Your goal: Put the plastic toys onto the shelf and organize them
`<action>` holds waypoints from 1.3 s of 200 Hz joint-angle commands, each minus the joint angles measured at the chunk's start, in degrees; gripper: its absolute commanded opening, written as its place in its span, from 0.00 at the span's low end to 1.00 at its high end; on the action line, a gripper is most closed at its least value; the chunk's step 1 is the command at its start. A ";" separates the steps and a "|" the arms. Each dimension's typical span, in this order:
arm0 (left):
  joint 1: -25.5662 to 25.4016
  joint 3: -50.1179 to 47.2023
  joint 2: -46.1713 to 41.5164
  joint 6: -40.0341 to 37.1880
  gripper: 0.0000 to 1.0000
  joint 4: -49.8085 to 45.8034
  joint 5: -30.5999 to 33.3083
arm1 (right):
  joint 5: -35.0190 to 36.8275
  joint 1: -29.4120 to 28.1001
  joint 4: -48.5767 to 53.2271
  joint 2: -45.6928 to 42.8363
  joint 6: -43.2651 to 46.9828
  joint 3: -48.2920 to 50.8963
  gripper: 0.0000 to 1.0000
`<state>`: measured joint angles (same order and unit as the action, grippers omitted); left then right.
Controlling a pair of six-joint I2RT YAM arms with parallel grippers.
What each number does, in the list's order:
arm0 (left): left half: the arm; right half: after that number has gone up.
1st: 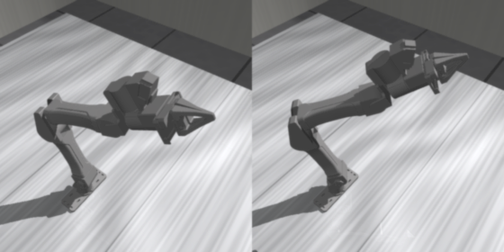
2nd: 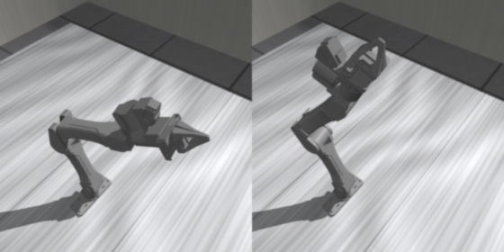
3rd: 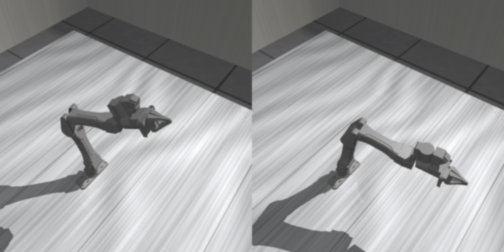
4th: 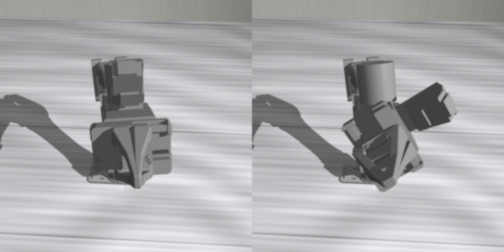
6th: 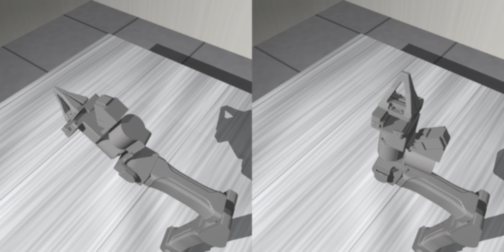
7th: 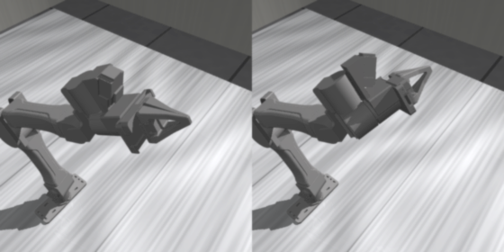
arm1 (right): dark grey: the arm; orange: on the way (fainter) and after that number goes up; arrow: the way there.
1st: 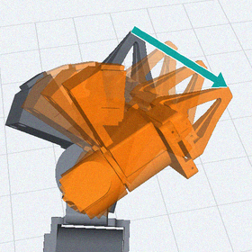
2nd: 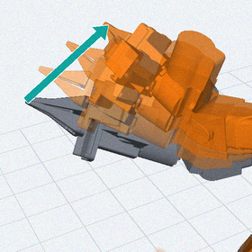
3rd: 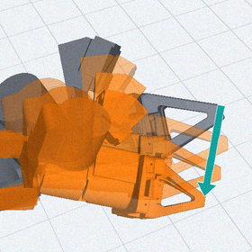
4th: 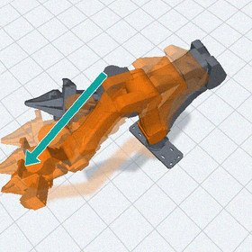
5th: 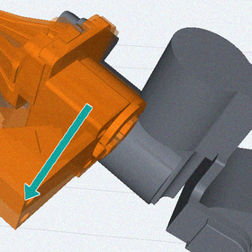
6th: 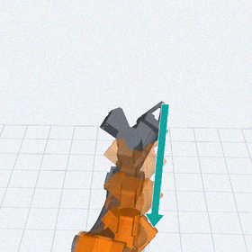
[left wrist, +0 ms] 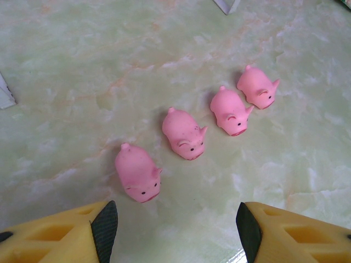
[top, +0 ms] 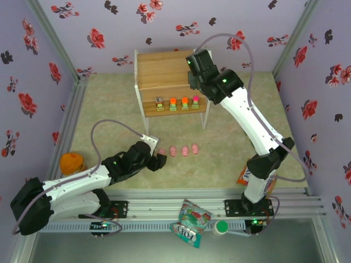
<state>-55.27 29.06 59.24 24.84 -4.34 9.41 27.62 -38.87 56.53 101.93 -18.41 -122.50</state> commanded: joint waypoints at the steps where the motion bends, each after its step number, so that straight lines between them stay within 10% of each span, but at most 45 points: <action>1: -0.46 -0.41 -0.19 -1.46 0.64 -0.06 0.61 | -0.33 0.55 0.62 1.25 0.62 -0.29 0.31; 260: -0.46 -0.32 -0.71 -1.37 0.64 -0.41 0.60 | -0.70 0.64 1.48 2.49 0.50 -2.57 0.42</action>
<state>-55.27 29.06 59.24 24.84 -4.71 9.41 27.11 -38.61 56.51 104.07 -18.41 -123.55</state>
